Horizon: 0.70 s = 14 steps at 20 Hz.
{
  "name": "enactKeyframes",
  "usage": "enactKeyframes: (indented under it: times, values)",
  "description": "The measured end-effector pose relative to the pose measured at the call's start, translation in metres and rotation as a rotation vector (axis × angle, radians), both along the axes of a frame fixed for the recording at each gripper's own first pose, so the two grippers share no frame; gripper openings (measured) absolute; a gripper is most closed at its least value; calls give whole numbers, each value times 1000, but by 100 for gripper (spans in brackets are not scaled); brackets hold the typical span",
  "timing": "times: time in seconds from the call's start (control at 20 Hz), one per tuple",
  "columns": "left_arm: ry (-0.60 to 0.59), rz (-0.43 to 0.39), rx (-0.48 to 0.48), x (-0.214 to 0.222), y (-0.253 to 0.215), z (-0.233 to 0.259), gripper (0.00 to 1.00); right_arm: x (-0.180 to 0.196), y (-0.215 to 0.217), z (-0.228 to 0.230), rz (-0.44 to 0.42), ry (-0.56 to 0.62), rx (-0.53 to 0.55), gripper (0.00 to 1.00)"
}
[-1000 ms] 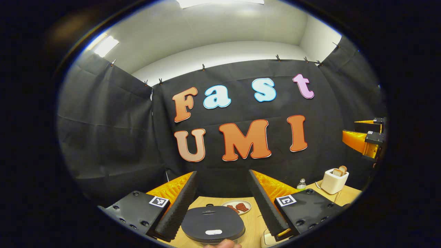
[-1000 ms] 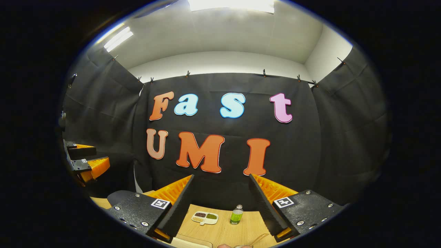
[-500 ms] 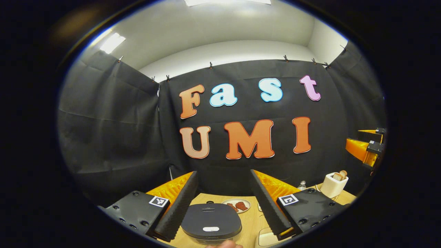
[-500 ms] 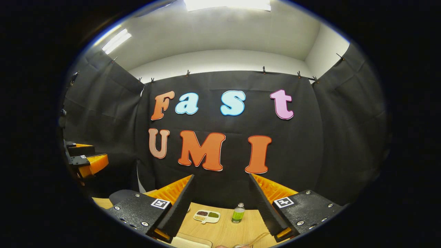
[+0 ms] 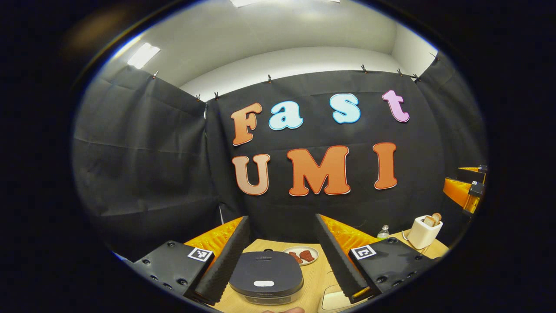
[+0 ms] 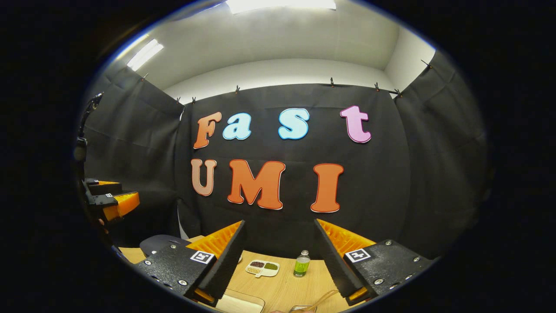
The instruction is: Close the left gripper, press the button to open the rice cooker; take a wooden spoon from the chopstick holder with the right hand, scoop a spoonful of rice and pour it into the rice cooker, then put the wooden spoon back into the chopstick holder.
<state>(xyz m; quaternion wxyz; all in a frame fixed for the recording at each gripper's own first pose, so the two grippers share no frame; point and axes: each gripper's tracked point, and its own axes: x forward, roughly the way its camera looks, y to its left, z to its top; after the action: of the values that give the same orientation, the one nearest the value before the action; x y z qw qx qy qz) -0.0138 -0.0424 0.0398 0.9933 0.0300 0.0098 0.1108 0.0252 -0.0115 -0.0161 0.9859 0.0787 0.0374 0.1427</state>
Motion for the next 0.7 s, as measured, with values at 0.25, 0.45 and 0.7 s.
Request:
enactKeyframes:
  times: [0.25, 0.45, 0.7]
  values:
    - [-30, -42, 26, 7, -8, 9, 100, 6, -7, -2, -32, 13, -15, 94]
    - [-31, -78, 33, 19, -2, 11, 100, 4, 0, -2, -55, 14, -24, 94]
    - [-15, -96, 29, 34, 16, 2, 100, 6, 6, -5, -88, 24, -50, 94]
